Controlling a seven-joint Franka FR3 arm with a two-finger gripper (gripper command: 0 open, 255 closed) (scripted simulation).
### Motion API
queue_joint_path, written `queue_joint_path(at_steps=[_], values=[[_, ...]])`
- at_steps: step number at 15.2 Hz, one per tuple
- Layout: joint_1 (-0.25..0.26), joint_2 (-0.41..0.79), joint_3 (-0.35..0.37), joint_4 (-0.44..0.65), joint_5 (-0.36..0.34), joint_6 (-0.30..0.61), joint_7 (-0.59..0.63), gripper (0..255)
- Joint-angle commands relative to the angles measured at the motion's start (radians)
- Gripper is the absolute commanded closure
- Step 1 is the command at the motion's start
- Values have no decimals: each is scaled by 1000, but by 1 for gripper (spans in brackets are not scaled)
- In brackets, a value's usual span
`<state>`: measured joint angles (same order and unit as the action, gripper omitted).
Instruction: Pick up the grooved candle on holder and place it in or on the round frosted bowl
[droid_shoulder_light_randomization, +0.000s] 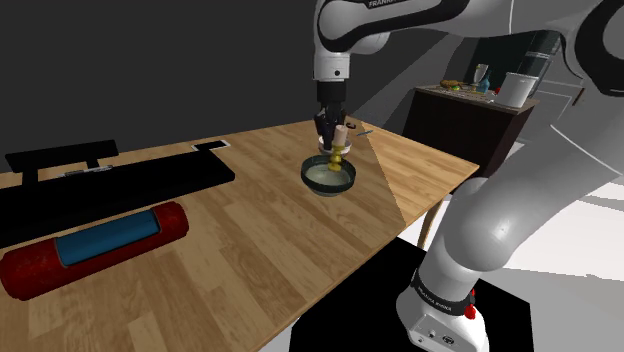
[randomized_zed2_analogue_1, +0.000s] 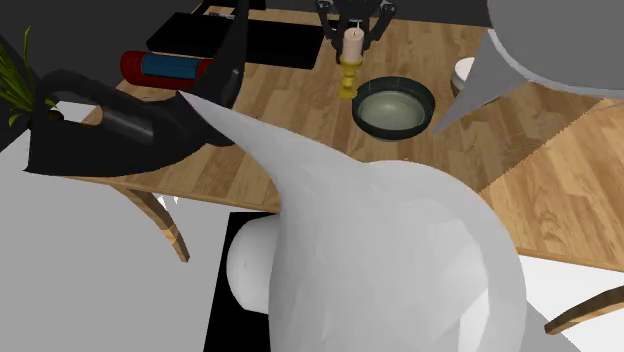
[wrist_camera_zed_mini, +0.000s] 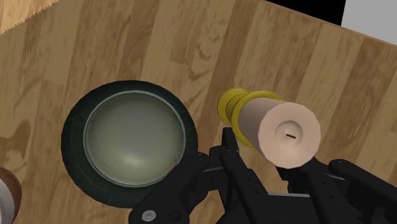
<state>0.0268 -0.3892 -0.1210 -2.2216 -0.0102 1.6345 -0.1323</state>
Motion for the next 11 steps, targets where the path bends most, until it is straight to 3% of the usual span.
queue_joint_path(at_steps=[1, 11], values=[[-15, 54, -31, 52, -14, 1, -45, 255], [-86, 338, -157, 366, -21, -31, -253, 255]])
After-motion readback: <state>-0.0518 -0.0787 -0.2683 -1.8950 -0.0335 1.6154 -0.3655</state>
